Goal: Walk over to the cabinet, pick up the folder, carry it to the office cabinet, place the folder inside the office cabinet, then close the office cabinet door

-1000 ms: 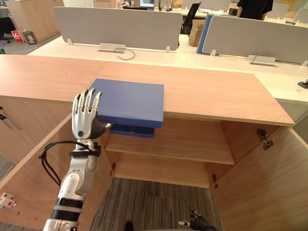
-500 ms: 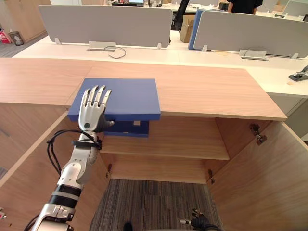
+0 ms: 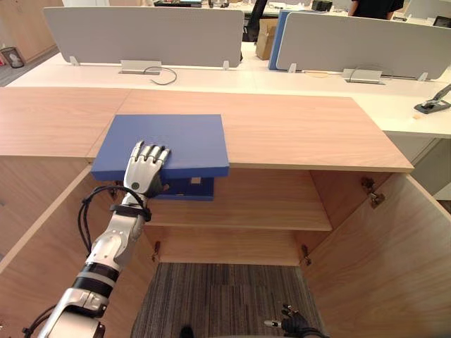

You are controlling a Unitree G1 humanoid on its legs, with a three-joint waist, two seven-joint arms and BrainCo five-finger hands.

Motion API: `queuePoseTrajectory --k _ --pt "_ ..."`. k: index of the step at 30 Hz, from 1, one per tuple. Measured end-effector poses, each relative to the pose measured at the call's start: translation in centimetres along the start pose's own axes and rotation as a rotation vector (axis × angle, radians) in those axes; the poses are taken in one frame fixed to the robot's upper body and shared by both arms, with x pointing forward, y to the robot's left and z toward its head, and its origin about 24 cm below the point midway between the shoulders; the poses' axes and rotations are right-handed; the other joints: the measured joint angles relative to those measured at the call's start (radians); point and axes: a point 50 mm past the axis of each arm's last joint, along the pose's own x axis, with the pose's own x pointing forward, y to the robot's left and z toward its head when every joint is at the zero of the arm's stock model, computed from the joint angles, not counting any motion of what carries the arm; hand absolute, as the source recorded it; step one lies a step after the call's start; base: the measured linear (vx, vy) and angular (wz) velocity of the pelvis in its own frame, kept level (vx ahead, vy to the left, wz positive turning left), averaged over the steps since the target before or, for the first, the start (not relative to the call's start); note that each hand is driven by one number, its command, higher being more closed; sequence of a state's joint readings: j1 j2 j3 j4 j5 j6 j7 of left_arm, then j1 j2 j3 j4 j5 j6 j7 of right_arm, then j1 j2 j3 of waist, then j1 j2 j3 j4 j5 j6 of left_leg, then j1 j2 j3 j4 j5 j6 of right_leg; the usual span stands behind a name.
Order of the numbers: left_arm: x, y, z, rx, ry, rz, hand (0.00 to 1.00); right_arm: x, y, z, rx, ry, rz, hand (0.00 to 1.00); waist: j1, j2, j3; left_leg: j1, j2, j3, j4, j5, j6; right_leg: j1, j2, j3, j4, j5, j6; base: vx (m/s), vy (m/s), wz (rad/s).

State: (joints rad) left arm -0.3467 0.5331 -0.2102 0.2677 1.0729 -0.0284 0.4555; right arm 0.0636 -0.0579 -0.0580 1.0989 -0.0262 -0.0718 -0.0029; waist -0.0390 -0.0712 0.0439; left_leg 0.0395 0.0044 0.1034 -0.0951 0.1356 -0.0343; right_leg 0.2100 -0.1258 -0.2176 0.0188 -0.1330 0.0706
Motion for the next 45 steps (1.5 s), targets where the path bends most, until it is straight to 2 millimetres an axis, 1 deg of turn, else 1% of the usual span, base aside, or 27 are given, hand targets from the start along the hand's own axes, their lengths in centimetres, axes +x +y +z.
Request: queuePoseTrajectory --k 4,8,15,17,18,19,20,21,22,23,25,26,27,28,29,33,34,36,37,38,39,40,41,42,43,44,45 --pt "0.3 -0.3 -0.4 0.036 0.0 -0.012 1.0 0.0 -0.6 -0.2 -0.008 0.006 -0.014 0.0 -0.009 0.001 0.0 0.012 0.0 0.003 0.0 -0.002 -0.002 0.009 0.0 0.002 0.0 -0.001 -0.002 -0.03 0.013 -0.02" --pt "0.6 -0.1 -0.4 0.043 0.0 0.0 1.0 -0.2 -1.1 -0.7 -0.012 0.021 -0.025 0.0 -0.012 0.002 -0.001 0.016 0.001 0.003 0.0 -0.004 -0.002 0.015 0.0 0.002 -0.004 -0.003 -0.004 -0.02 0.008 0.0" --pt "0.9 0.1 -0.8 0.076 0.001 0.012 1.0 -0.3 -1.3 -1.0 -0.012 0.033 -0.029 0.0 -0.024 0.003 -0.002 0.016 0.0 0.004 0.0 -0.008 -0.004 0.017 0.001 0.002 -0.008 -0.003 -0.004 0.0 0.0 0.0" --pt "1.1 0.3 -0.3 0.054 0.014 0.031 1.0 -0.3 -1.3 -1.0 -0.012 0.033 -0.029 0.0 -0.027 0.003 -0.002 0.016 0.0 0.004 0.0 -0.008 -0.004 0.017 0.001 0.002 -0.008 -0.003 -0.005 0.0 0.0 0.0" --pt "1.0 0.8 0.4 -0.016 0.045 0.06 1.0 -0.3 -1.3 -1.0 -0.011 0.033 -0.029 0.0 -0.024 0.003 -0.002 0.014 -0.001 0.003 0.0 -0.008 -0.004 0.016 0.0 0.002 -0.008 -0.003 -0.006 0.0 0.0 0.0" --pt "0.6 1.7 1.4 -0.134 0.078 0.1 1.0 -0.3 -1.3 -1.0 -0.011 0.034 -0.029 0.0 -0.022 0.003 -0.001 0.012 -0.001 0.003 0.0 -0.01 -0.003 0.014 -0.001 0.002 -0.008 -0.004 -0.007 0.0 0.0 0.0" --pt "0.3 2.2 2.0 -0.199 0.086 0.117 1.0 -0.3 -1.3 -1.1 -0.01 0.037 -0.03 0.0 -0.022 0.003 -0.001 0.012 -0.002 0.003 0.0 -0.01 -0.003 0.014 -0.001 0.002 -0.008 -0.005 -0.008 0.0 0.0 0.0" --pt "-0.4 3.4 3.2 -0.357 0.088 0.167 1.0 -0.3 -1.3 -1.3 -0.007 0.047 -0.033 0.0 -0.022 0.004 -0.002 0.012 -0.003 0.003 0.0 -0.012 -0.002 0.014 -0.002 0.001 -0.008 -0.006 -0.01 0.0 0.0 0.0" --pt "-1.0 4.7 4.4 -0.551 0.076 0.225 1.0 -0.4 -1.5 -1.6 0.01 0.059 -0.043 0.0 -0.02 0.004 -0.002 0.012 -0.003 0.003 0.0 -0.013 -0.002 0.014 -0.001 0.001 -0.008 -0.007 -0.011 0.0 0.0 0.0" --pt "-1.3 5.2 4.9 -0.659 0.067 0.249 1.0 -0.4 -1.6 -1.7 0.017 0.066 -0.046 0.0 -0.019 0.005 -0.002 0.013 -0.003 0.003 0.0 -0.013 -0.003 0.014 -0.001 0.001 -0.008 -0.008 -0.012 0.0 0.0 0.0" --pt "-1.9 7.0 6.8 -1.071 0.025 0.301 1.0 -0.6 -1.9 -2.5 0.023 0.104 -0.054 0.0 -0.01 0.01 -0.008 0.013 0.0 0.001 0.0 -0.012 -0.003 0.013 0.0 0.003 -0.001 -0.009 -0.016 0.0 0.0 0.02" --pt "-2.2 7.3 7.2 -1.183 0.018 0.298 1.0 -0.6 -2.0 -2.7 0.022 0.111 -0.057 0.0 -0.009 0.012 -0.009 0.013 0.001 0.0 0.0 -0.011 -0.004 0.013 0.0 0.003 0.002 -0.009 -0.016 0.0 0.0 0.0" --pt "-2.8 7.6 7.9 -1.387 -0.002 0.285 1.0 -0.7 -2.2 -3.0 0.022 0.124 -0.062 0.0 -0.006 0.018 -0.012 0.013 0.002 -0.001 0.0 -0.011 -0.004 0.012 0.0 0.003 0.004 -0.009 -0.016 0.0 0.0 0.0" --pt "-3.4 7.7 8.5 -1.539 -0.029 0.253 1.0 -0.9 -2.4 -3.4 0.023 0.136 -0.067 0.0 -0.006 0.023 -0.015 0.011 0.003 -0.001 0.0 -0.009 -0.005 0.01 0.0 0.003 0.005 -0.009 -0.016 0.0 0.0 0.0" --pt "-3.9 7.7 8.8 -1.68 -0.046 0.217 1.0 -1.0 -2.6 -3.8 0.031 0.151 -0.074 0.0 -0.007 0.029 -0.02 0.006 0.005 -0.001 0.0 -0.006 -0.005 0.004 0.0 0.004 0.01 -0.009 -0.016 0.0 0.0 0.0" --pt "-4.5 7.3 8.4 -1.975 -0.029 0.192 1.0 -1.2 -3.0 -4.4 0.051 0.169 -0.088 0.0 -0.004 0.044 -0.028 -0.014 0.018 -0.001 0.0 0.008 -0.004 -0.024 0.007 0.005 0.028 -0.009 -0.017 -0.06 0.004 0.01" --pt "-5.0 7.0 8.1 -2.116 -0.006 0.193 1.0 -1.2 -3.0 -4.4 0.046 0.168 -0.087 0.0 -0.003 0.045 -0.03 -0.017 0.019 -0.002 0.0 0.014 -0.003 -0.029 0.01 0.005 0.035 -0.009 -0.017 -0.09 0.001 0.03" --pt "-5.4 7.2 8.0 -2.211 -0.001 0.214 1.0 -1.0 -2.9 -3.9 0.042 0.155 -0.082 0.0 0.003 0.046 -0.031 -0.024 0.022 -0.002 0.0 0.02 -0.002 -0.039 0.013 0.005 0.04 -0.008 -0.019 -0.11 0.007 0.02" --pt "-5.5 7.4 8.1 -2.273 -0.009 0.229 1.0 -0.7 -2.6 -3.3 0.028 0.154 -0.074 0.0 0.014 0.046 -0.031 -0.03 0.023 -0.009 -0.001 0.024 -0.001 -0.046 0.014 0.005 0.043 -0.006 -0.018 -0.08 0.01 -0.01" --pt "-5.6 7.5 8.2 -2.29 -0.016 0.233 1.0 -0.5 -2.5 -2.5 0.014 0.137 -0.068 0.0 0.02 0.046 -0.031 -0.035 0.025 -0.008 -0.001 0.027 0.0 -0.052 0.016 0.005 0.043 -0.003 -0.018 -0.1 0.009 -0.03" --pt "-5.7 7.5 8.3 -2.334 -0.022 0.232 1.0 0.3 -2.1 -0.1 0.035 0.077 -0.085 0.0 0.031 0.045 -0.029 -0.04 0.035 -0.005 0.0 0.031 0.002 -0.057 0.02 0.005 0.04 0.006 -0.021 -0.11 0.011 -0.01" --pt "-6.1 7.2 8.3 -2.361 -0.003 0.225 1.0 0.8 -1.5 2.6 0.1 -0.006 -0.093 0.0 0.032 0.045 -0.03 -0.04 0.036 -0.007 0.0 0.035 0.003 -0.056 0.022 0.005 0.037 0.01 -0.02 -0.1 0.012 0.03" --pt "-6.4 7.0 8.2 -2.369 0.014 0.225 1.0 0.9 -1.3 4.0 0.123 -0.063 -0.086 0.0 0.031 0.047 -0.03 -0.04 0.036 -0.007 0.0 0.038 0.004 -0.056 0.022 0.004 0.037 0.011 -0.019 -0.09 0.021 0.09" --pt "-7.2 6.8 7.9 -2.376 0.061 0.244 1.0 0.5 -1.0 7.0 0.189 -0.208 -0.072 0.0 0.034 0.051 -0.03 -0.041 0.033 -0.008 0.0 0.043 0.007 -0.056 0.021 0.002 0.04 0.013 -0.017 -0.06 0.026 0.07" --pt "-8.2 6.4 7.3 -2.376 0.129 0.274 1.0 -0.6 -0.8 10.2 0.227 -0.369 -0.055 0.0 0.034 0.055 -0.033 -0.042 0.033 -0.007 0.0 0.044 0.008 -0.058 0.02 0.003 0.04 0.015 -0.016 -0.05 0.029 0.05" --pt "-8.7 6.1 6.9 -2.369 0.16 0.289 1.0 -1.2 -0.9 11.6 0.245 -0.445 -0.049 0.0 0.034 0.056 -0.033 -0.042 0.033 -0.007 0.0 0.044 0.008 -0.058 0.02 0.003 0.04 0.015 -0.016 -0.05 0.032 0.01" --pt "-9.5 5.8 6.1 -2.341 0.216 0.323 1.0 -3.3 -1.5 14.6 0.277 -0.63 -0.049 0.0 0.034 0.055 -0.034 -0.051 0.034 -0.007 0.0 0.045 0.008 -0.066 0.021 0.002 0.04 0.016 -0.016 -0.05 0.023 0.01"
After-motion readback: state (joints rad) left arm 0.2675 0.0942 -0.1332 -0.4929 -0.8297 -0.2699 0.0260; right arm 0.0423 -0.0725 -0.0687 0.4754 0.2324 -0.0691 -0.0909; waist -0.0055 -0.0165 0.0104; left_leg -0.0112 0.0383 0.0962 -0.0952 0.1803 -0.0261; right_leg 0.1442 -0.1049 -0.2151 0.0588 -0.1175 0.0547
